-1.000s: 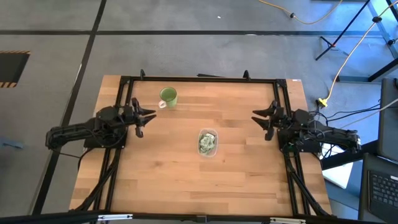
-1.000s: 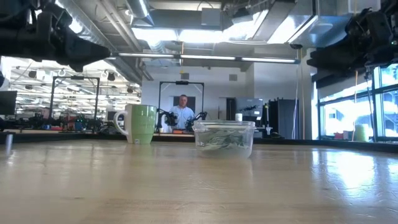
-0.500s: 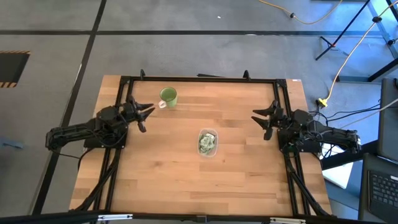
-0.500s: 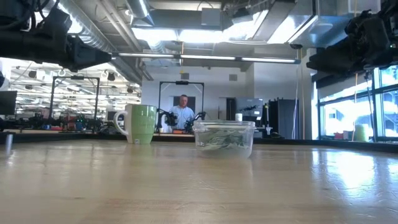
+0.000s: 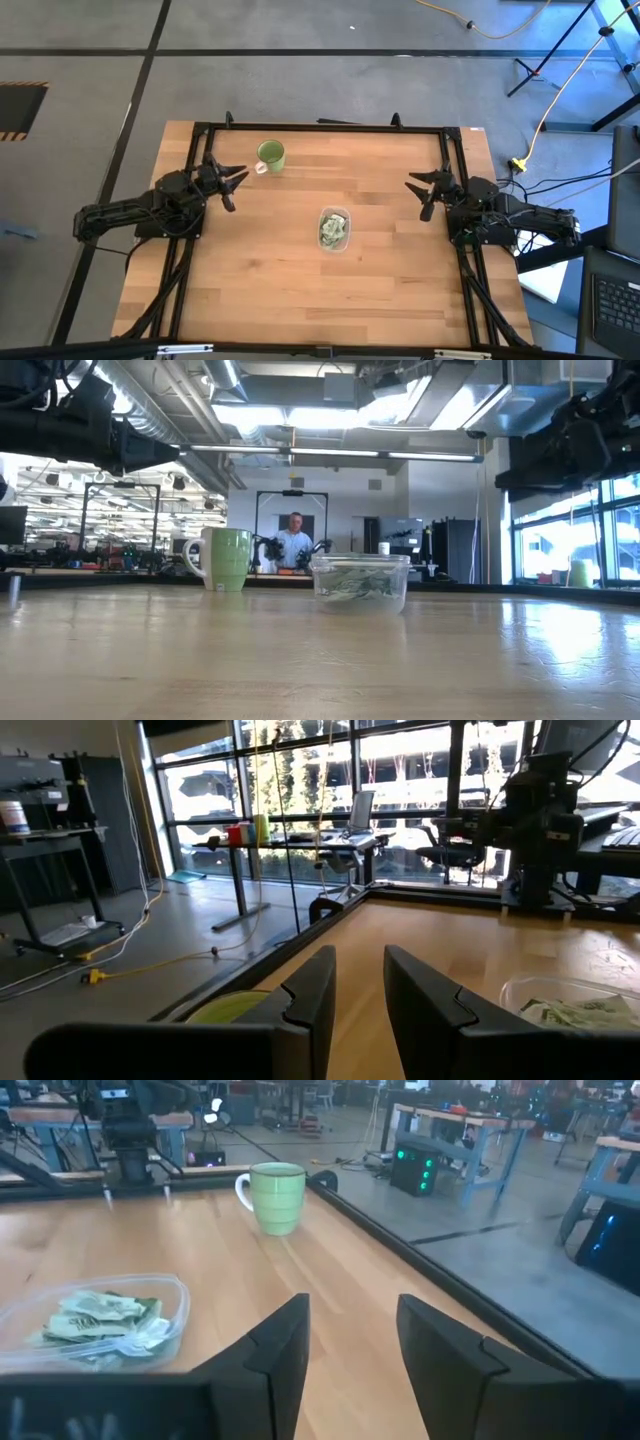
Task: Pick and place items into bin
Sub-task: Return to Home Position
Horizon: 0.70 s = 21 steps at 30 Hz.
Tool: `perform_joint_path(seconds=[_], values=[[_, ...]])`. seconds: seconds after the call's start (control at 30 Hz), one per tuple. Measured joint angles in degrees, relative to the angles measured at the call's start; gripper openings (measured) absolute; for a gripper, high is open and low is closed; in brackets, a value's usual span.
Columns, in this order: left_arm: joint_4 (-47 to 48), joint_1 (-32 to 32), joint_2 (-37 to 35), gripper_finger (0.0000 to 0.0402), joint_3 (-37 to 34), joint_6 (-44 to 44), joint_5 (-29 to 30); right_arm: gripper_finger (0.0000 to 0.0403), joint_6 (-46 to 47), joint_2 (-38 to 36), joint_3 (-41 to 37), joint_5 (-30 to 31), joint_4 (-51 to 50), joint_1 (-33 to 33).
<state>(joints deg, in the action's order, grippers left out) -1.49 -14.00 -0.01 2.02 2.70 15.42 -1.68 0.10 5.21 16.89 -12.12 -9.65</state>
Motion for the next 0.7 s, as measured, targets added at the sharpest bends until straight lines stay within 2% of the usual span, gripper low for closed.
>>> perform_joint_path(seconds=[0.1, 0.27, 0.7], values=[[0.0, 0.0, 0.0, 0.0082, 0.0, 0.0, 0.0, 0.0156, -0.6, 0.0, 0.0, 0.0, -0.1, 0.0], [0.0, 0.0, 0.0, 0.0082, 0.0, 0.0, 0.0, 0.0156, 4.6, 0.0, 0.0, 0.0, -0.3, 0.0], [0.0, 0.0, 0.0, 0.0082, 0.0, 0.0, 0.0, 0.0156, 2.7, 0.0, 0.0, 0.0, -0.3, 0.0]])
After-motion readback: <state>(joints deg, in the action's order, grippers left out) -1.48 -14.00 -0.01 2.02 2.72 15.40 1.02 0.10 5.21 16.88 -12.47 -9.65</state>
